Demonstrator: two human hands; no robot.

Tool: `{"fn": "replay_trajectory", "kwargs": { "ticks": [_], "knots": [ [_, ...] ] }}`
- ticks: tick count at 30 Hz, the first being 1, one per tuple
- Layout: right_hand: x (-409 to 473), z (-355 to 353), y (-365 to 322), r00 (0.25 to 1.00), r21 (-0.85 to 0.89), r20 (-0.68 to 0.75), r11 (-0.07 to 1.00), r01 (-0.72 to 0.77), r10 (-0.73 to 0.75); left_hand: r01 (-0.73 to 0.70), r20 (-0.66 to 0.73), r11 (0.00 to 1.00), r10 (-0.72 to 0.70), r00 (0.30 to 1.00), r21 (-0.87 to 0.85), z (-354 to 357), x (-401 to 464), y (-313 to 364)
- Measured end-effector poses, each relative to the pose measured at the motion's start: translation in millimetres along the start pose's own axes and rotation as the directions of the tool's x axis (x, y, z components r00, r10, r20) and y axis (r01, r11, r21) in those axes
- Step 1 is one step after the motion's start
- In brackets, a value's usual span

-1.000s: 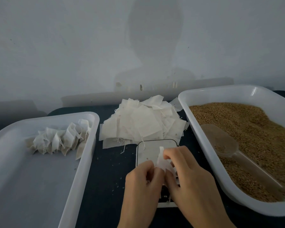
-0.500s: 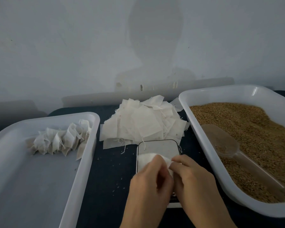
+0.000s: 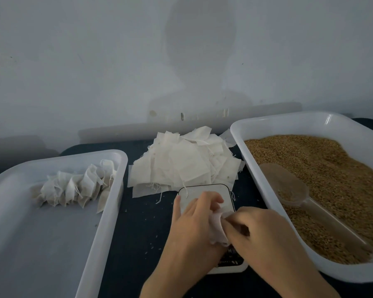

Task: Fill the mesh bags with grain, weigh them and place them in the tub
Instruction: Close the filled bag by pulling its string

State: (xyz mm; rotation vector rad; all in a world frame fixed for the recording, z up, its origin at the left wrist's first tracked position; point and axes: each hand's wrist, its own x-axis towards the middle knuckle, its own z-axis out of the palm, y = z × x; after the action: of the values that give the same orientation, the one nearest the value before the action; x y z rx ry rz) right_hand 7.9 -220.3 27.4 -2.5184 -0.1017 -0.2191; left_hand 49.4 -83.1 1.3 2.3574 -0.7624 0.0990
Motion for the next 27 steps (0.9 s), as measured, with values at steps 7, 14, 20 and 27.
{"fn": "replay_trajectory", "kwargs": {
  "ticks": [7,14,20,27],
  "knots": [
    [1.4,-37.8,6.9,0.972,0.016,0.164,0.985,0.17,-0.17,-0.008,0.013,0.95,0.012,1.0,-0.312,15.2,10.7,13.0],
    [15.2,-107.7,79.7,0.972,-0.382,0.07,0.906,-0.183,0.226,0.127,-0.062,0.877,-0.174,0.983,-0.464,10.5,2.0,7.3],
    [20.3,-68.7,127.5,0.853,-0.686,0.221,0.697,-0.208,0.472,0.121,-0.067,0.82,-0.19,0.979,-0.56,8.5,-1.5,5.7],
    [45.3,-119.2,150.4,0.861,-0.574,0.136,0.747,-0.335,0.49,0.125,-0.046,0.824,-0.18,0.983,-0.553,2.7,0.0,6.3]
  ]
}}
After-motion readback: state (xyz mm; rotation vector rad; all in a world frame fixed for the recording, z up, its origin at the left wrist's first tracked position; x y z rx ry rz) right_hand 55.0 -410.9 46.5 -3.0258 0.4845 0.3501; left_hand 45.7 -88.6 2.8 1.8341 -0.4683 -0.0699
